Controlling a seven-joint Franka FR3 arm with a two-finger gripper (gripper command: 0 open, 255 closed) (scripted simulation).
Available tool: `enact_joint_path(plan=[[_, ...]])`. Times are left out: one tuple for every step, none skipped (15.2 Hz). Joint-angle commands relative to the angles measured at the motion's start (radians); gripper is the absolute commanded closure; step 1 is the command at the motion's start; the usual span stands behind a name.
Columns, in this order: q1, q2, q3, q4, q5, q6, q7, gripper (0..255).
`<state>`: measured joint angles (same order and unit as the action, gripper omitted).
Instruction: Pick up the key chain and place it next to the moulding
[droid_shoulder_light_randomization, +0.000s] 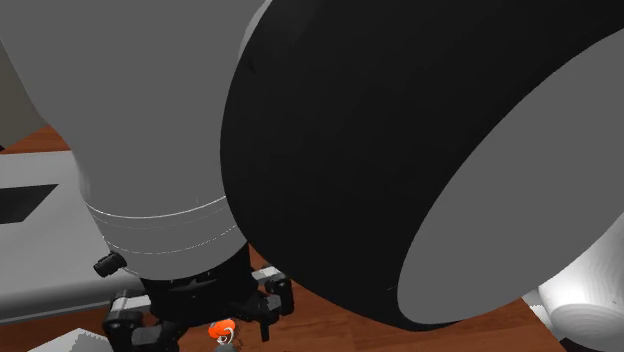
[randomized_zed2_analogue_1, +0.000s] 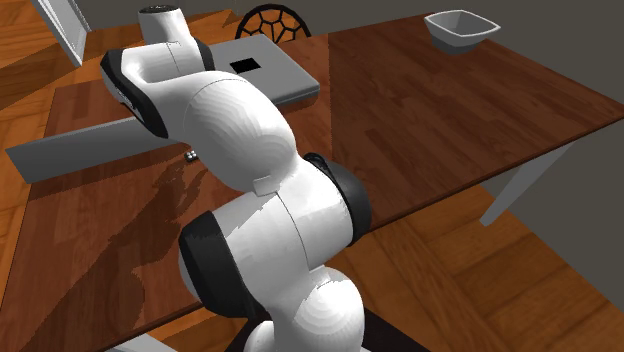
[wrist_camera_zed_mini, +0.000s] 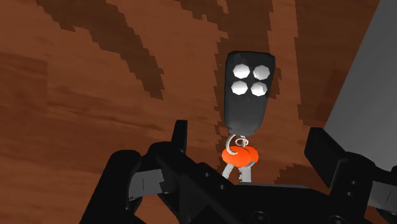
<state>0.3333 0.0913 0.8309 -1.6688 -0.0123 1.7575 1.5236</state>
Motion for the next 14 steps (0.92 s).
enact_joint_path(plan=[[0.000, 0.000, 0.000, 0.000, 0.000, 0.000, 0.000, 0], [0.000, 0.000, 0.000, 0.000, 0.000, 0.000, 0.000, 0], [0.001, 0.003, 0.000, 0.036, -0.002, -0.034, 0.001, 0], [0.003, 0.007, 0.001, 0.074, -0.006, -0.069, 0.004, 0], [0.006, 0.015, 0.002, 0.114, -0.011, -0.104, 0.007, 0], [0.010, 0.022, 0.003, 0.148, -0.016, -0.133, 0.011, 0], [0.010, 0.022, 0.003, 0.148, -0.016, -0.133, 0.011, 0], [0.010, 0.022, 0.003, 0.148, -0.016, -0.133, 0.011, 0], [0.010, 0.022, 0.003, 0.148, -0.016, -0.133, 0.011, 0], [0.010, 0.022, 0.003, 0.148, -0.016, -0.133, 0.011, 0], [0.010, 0.022, 0.003, 0.148, -0.016, -0.133, 0.011, 0], [0.010, 0.022, 0.003, 0.148, -0.016, -0.133, 0.011, 0], [0.010, 0.022, 0.003, 0.148, -0.016, -0.133, 0.011, 0], [0.010, 0.022, 0.003, 0.148, -0.016, -0.132, 0.011, 0]])
